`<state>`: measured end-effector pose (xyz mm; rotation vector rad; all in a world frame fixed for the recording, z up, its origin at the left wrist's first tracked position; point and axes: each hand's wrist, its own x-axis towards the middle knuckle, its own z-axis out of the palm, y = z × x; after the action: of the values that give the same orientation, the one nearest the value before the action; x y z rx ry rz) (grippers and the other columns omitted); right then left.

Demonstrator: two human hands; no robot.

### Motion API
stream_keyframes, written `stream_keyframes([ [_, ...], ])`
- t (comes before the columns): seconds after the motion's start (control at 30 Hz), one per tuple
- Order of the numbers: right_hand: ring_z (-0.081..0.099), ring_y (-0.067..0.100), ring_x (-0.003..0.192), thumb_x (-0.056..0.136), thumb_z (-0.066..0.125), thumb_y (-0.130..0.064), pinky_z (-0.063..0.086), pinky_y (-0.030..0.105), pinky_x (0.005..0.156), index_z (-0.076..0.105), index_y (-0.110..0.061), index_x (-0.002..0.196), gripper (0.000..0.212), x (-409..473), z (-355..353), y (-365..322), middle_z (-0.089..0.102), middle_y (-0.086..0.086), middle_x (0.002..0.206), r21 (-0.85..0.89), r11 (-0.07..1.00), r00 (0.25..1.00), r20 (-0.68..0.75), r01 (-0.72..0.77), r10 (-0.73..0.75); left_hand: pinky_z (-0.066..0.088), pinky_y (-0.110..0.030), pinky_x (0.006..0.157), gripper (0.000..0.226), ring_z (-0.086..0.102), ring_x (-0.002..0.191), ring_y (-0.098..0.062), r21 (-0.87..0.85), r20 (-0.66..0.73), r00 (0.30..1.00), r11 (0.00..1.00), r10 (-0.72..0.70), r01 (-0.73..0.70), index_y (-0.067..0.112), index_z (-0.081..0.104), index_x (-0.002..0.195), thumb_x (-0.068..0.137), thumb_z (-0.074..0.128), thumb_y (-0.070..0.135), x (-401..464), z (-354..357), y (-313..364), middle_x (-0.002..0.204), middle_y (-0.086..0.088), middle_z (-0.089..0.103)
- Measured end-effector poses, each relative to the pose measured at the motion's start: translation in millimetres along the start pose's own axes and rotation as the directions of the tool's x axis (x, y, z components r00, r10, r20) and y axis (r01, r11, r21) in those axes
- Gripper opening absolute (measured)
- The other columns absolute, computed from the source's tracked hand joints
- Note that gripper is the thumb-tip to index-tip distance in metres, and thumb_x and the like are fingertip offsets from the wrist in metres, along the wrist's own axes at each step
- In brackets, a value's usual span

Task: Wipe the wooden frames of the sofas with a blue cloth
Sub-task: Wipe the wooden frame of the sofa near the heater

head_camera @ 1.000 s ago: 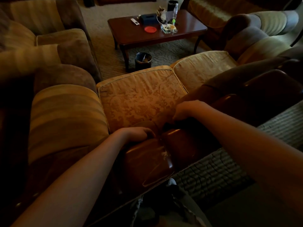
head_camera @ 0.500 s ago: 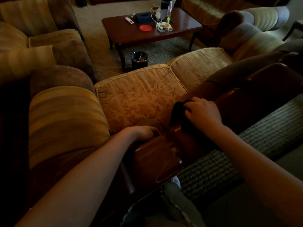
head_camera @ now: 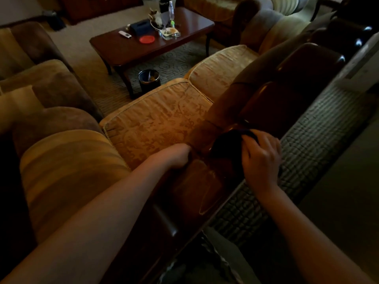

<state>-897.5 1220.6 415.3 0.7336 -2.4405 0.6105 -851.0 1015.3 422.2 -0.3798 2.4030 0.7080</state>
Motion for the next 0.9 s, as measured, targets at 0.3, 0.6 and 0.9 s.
stream_keyframes([
  [0.3, 0.057, 0.022, 0.102, 0.09, 0.051, -0.018, 0.036, 0.038, 0.086, 0.069, -0.019, 0.097, 0.019, -17, 1, -34, 0.065, 0.001, 0.107, 0.012, 0.994, 0.979, 0.173, 0.108, -0.108, 0.05, -0.043, 0.084, 0.017, 0.063, 0.096, -0.031, -0.328, -0.395, 0.919, 0.934, -0.001, -0.14, 0.003, 0.069, 0.097, 0.085, 0.056, 0.001, 9, 4, 49, 0.097, -0.017, 0.068],
  [0.6, 0.053, 0.022, 0.098, 0.09, 0.051, -0.014, 0.035, 0.036, 0.082, 0.07, -0.013, 0.095, 0.02, 16, 4, 13, 0.066, 0.004, 0.101, 0.009, 0.986, 0.979, -0.115, -0.168, 0.168, 0.049, -0.044, 0.074, 0.018, 0.059, 0.086, -0.033, -0.381, -0.572, 0.813, 0.913, -0.106, -0.149, 0.006, 0.064, 0.089, 0.085, 0.047, 0.009, 29, -5, 68, 0.096, -0.018, 0.06],
  [0.9, 0.052, 0.022, 0.104, 0.089, 0.048, -0.021, 0.034, 0.038, 0.083, 0.069, -0.022, 0.091, 0.021, 0, -15, 0, 0.064, -0.002, 0.106, -0.01, 1.0, 0.979, 0.203, 0.025, -0.022, 0.055, -0.05, 0.079, 0.021, 0.066, 0.082, -0.034, -0.686, -0.333, 0.9, 0.727, -0.28, -0.027, 0.014, 0.068, 0.086, 0.072, 0.053, 0.01, 43, 7, 60, 0.086, -0.016, 0.069],
])
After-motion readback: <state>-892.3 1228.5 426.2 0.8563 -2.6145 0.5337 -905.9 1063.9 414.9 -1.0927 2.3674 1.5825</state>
